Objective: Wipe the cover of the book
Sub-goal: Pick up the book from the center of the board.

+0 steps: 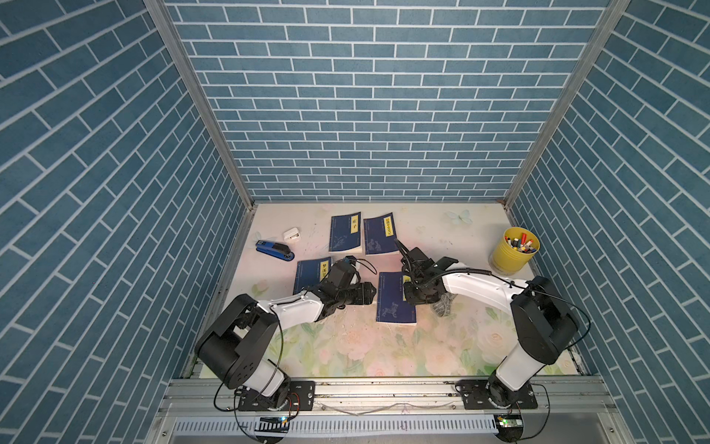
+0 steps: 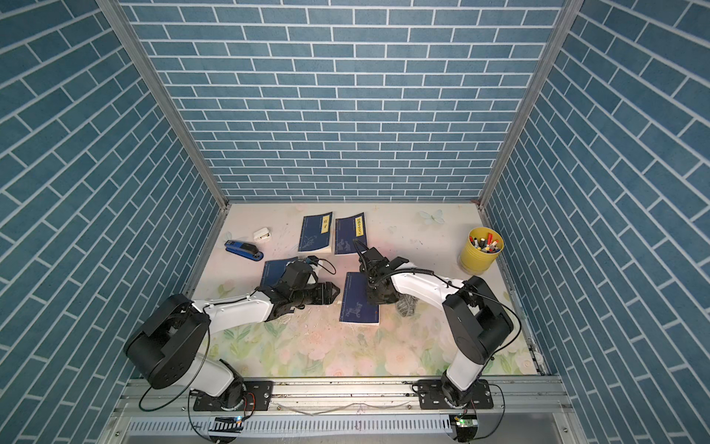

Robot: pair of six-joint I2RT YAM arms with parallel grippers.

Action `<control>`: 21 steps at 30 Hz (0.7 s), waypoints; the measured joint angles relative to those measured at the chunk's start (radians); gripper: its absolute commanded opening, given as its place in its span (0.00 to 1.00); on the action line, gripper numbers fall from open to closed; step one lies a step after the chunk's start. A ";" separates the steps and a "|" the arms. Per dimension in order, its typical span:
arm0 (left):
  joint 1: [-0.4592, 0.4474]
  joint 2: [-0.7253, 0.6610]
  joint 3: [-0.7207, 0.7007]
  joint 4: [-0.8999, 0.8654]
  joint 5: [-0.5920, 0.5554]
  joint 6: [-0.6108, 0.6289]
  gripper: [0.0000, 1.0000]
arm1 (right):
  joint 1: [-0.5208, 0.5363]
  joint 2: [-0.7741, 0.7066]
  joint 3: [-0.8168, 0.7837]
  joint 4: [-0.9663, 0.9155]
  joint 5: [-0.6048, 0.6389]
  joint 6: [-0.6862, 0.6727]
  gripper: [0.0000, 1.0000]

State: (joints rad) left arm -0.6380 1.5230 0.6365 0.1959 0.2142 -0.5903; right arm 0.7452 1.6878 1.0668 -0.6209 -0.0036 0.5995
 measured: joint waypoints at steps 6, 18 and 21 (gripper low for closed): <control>-0.039 0.059 -0.010 0.063 -0.002 -0.044 0.72 | 0.000 0.018 -0.031 0.013 0.011 0.008 0.22; -0.091 0.145 0.015 0.171 0.043 -0.097 0.64 | -0.003 0.008 -0.078 0.103 -0.018 0.037 0.16; -0.091 0.166 0.016 0.211 0.078 -0.117 0.61 | -0.004 0.009 -0.081 0.120 -0.024 0.039 0.15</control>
State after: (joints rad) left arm -0.7288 1.6890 0.6525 0.4072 0.2924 -0.7071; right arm 0.7410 1.6966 0.9855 -0.5011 -0.0277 0.6388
